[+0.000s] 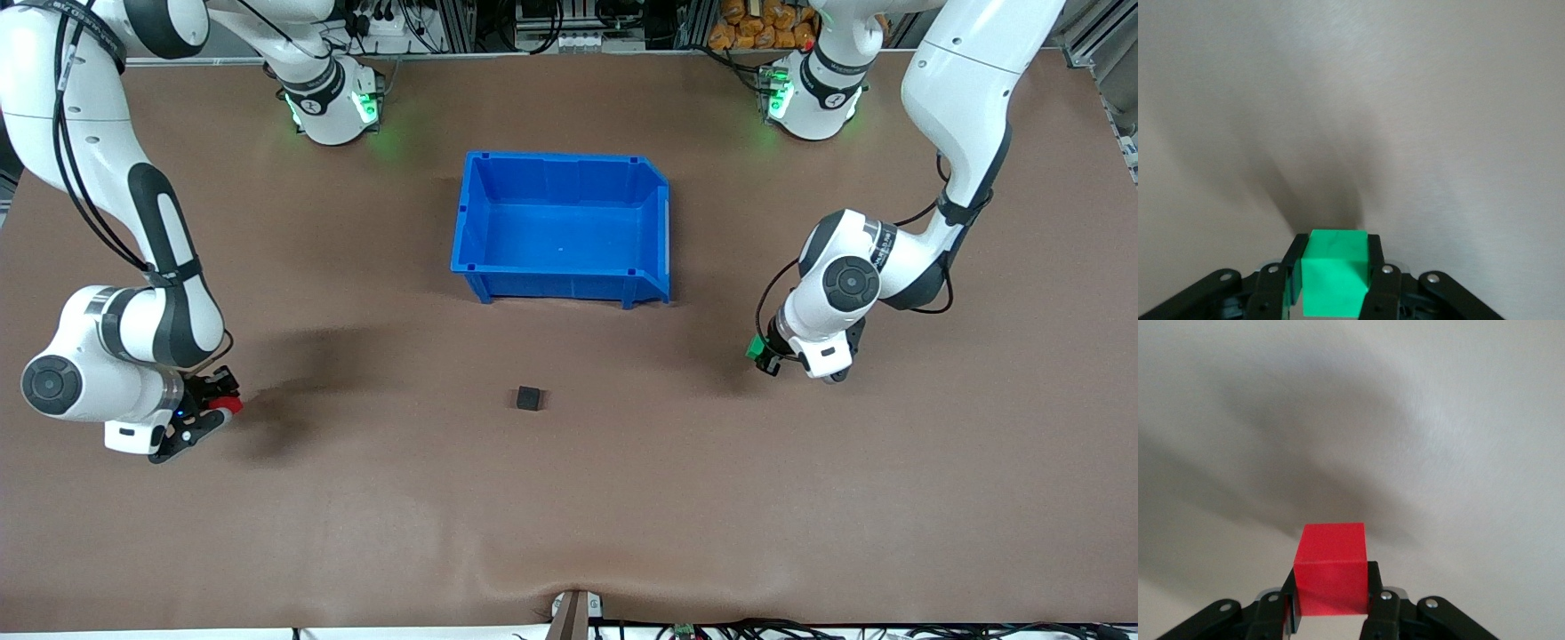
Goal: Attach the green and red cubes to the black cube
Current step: 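Lift both cubes and carry them toward the black cube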
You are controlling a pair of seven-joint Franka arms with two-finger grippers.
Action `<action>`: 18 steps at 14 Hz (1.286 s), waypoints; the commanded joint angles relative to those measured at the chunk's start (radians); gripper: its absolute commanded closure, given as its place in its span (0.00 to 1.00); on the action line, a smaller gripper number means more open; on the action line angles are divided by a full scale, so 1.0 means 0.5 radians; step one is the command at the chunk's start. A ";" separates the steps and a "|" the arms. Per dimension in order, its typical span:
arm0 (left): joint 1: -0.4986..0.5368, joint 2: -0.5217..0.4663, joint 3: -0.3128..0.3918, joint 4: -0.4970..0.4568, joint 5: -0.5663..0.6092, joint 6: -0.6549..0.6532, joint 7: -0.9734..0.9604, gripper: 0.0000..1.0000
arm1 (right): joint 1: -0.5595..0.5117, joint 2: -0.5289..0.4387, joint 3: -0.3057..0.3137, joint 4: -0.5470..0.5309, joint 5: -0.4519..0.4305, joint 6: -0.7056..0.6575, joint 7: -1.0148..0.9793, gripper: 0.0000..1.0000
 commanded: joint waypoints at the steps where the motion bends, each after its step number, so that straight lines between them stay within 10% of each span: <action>1: -0.056 0.059 -0.007 0.148 -0.015 0.000 -0.166 1.00 | 0.007 -0.014 0.010 0.085 -0.058 -0.026 -0.303 1.00; 18: -0.421 0.378 -0.004 0.919 -0.306 -0.163 -1.001 1.00 | 0.525 0.013 0.071 0.306 -0.098 -0.002 -1.083 1.00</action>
